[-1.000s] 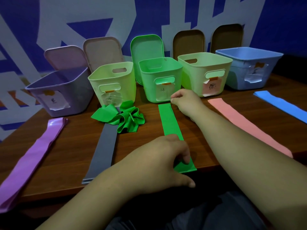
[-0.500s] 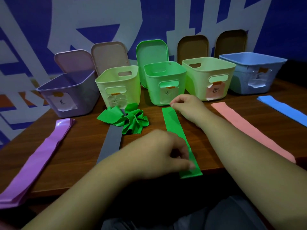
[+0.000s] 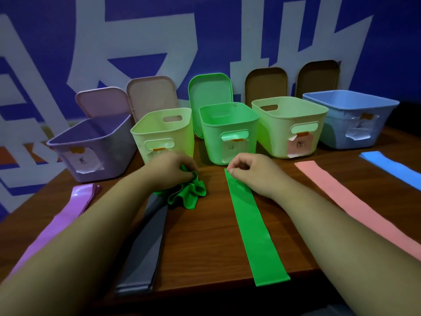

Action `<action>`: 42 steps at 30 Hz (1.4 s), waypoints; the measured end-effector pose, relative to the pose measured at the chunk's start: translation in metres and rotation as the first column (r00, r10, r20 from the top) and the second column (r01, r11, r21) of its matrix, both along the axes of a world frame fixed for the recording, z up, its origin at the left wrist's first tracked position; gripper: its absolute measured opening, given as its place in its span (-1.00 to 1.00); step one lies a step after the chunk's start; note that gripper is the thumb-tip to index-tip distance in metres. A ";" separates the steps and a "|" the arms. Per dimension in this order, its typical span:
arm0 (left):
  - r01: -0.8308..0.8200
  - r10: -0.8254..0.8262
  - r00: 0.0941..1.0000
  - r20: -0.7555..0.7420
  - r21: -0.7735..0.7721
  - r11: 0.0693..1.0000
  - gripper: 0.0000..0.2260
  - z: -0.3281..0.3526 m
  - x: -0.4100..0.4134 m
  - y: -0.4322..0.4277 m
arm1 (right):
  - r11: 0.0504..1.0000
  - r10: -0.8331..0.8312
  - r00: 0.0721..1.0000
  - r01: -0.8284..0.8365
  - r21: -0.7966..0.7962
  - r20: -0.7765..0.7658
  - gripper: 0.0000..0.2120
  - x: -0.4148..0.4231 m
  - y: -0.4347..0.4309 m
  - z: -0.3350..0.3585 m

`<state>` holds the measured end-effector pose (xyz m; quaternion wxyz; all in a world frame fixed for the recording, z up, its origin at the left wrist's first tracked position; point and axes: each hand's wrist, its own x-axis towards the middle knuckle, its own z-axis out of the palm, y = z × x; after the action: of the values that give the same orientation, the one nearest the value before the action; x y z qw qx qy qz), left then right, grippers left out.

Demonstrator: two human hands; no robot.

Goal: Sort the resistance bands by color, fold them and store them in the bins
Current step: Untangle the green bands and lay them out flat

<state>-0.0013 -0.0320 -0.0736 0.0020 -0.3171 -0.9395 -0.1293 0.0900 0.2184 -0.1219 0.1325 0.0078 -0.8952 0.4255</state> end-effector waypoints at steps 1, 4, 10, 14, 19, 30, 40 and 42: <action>-0.003 0.002 1.000 0.010 0.077 0.997 -0.86 -0.002 -0.002 -0.001 | 1.000 0.005 1.000 -0.005 0.010 0.000 -0.93 0.000 -0.001 0.002; -0.003 0.003 1.000 0.000 0.293 0.956 -0.82 -0.006 -0.005 -0.001 | 1.000 0.028 1.000 -0.028 0.004 -0.010 -0.94 -0.002 -0.004 0.008; 0.160 -0.070 0.973 -0.221 0.420 0.893 -0.82 -0.005 0.000 0.006 | 0.997 0.076 0.997 -0.075 0.024 -0.012 -0.77 -0.006 -0.015 0.013; 0.256 -0.135 0.943 -0.304 0.401 0.880 -0.84 -0.001 0.004 0.007 | 0.995 0.103 0.995 -0.103 -0.015 -0.005 -0.62 -0.006 -0.020 0.016; 0.273 -0.134 0.929 -0.344 0.395 0.877 -0.86 -0.004 0.011 0.009 | 0.992 0.083 0.994 -0.089 -0.085 -0.075 -0.82 -0.008 -0.016 0.013; 0.254 -0.137 0.947 -0.291 0.413 0.875 -0.74 -0.006 0.015 0.001 | 0.974 0.033 0.993 -0.056 -0.218 -0.110 -0.87 -0.005 -0.012 0.014; 0.232 -0.170 0.971 -0.167 0.508 0.830 -0.94 -0.008 0.019 0.001 | 0.960 -0.001 0.994 -0.030 -0.278 -0.108 -0.86 -0.003 -0.012 0.019; 0.219 -0.167 0.975 -0.147 0.500 0.838 -0.86 -0.009 0.019 0.003 | 0.958 -0.007 0.994 -0.024 -0.284 -0.107 -0.86 -0.003 -0.012 0.019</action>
<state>0.0180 -0.0294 -0.0828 0.1190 -0.4041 -0.8331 -0.3584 0.0869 0.2060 -0.1029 0.1781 0.0153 -0.8161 0.5496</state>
